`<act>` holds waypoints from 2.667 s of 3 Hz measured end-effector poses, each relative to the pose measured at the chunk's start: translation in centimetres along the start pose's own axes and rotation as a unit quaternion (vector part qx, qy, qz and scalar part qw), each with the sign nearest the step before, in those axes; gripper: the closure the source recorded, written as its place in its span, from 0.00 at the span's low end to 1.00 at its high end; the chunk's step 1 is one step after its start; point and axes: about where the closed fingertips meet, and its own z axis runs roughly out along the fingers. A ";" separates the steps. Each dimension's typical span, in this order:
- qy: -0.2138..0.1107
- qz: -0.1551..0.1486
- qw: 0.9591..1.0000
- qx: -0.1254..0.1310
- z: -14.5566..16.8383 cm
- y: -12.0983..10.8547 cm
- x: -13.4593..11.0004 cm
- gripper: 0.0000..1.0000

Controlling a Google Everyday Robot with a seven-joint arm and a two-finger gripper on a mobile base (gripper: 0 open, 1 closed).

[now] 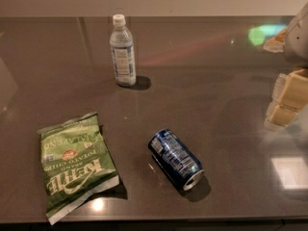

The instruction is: Move pepsi can near blue plastic bottle

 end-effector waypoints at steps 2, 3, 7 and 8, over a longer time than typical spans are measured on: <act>-0.004 0.012 1.000 -0.001 0.1 1.2 -1.1 0.00; -0.007 0.029 0.999 -0.011 0.6 3.2 -2.9 0.00; 0.001 0.070 0.994 -0.085 6.8 12.2 -10.6 0.00; 0.012 0.101 0.992 -0.070 8.6 13.1 -11.3 0.00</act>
Offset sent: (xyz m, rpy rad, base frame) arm -0.0213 0.0331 -0.0107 0.0380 0.0357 -0.0495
